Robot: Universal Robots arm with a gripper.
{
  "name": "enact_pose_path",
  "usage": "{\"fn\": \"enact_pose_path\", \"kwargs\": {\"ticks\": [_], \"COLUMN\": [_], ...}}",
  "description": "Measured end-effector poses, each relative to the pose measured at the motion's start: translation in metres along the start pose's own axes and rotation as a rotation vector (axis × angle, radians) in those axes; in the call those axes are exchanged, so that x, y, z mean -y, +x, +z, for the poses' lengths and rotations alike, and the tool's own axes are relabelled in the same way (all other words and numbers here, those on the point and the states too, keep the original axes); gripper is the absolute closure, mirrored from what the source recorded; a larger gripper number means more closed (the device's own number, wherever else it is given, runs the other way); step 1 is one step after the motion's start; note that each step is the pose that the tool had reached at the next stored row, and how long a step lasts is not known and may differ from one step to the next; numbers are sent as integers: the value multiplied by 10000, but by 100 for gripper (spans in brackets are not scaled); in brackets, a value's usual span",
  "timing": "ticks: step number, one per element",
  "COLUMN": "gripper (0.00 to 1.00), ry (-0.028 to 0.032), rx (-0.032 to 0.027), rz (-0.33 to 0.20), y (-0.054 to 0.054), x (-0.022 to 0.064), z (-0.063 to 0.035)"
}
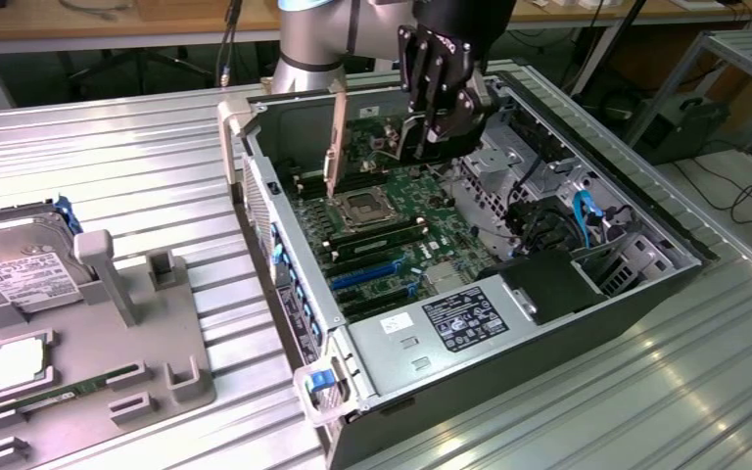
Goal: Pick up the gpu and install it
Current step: 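Insert the gpu into the slot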
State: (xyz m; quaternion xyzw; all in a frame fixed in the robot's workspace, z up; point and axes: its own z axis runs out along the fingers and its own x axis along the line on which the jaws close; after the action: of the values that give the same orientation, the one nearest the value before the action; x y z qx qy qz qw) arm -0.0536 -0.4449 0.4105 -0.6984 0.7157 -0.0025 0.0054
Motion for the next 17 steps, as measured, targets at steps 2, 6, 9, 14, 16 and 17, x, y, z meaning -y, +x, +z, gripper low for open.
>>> {"fn": "enact_pose_path", "kwargs": {"ticks": [2, 6, 9, 14, 16, 17], "gripper": [72, 72, 72, 72, 72, 72], "ry": [0, 0, 0, 0, -1, -1], "rx": [2, 8, 10, 15, 17, 18], "rz": [-2, -7, -10, -14, -16, -17], "y": [0, 0, 0, 0, 0, 0], "x": [0, 0, 0, 0, -1, -1], "z": [11, 28, 39, 65, 73, 77]}}
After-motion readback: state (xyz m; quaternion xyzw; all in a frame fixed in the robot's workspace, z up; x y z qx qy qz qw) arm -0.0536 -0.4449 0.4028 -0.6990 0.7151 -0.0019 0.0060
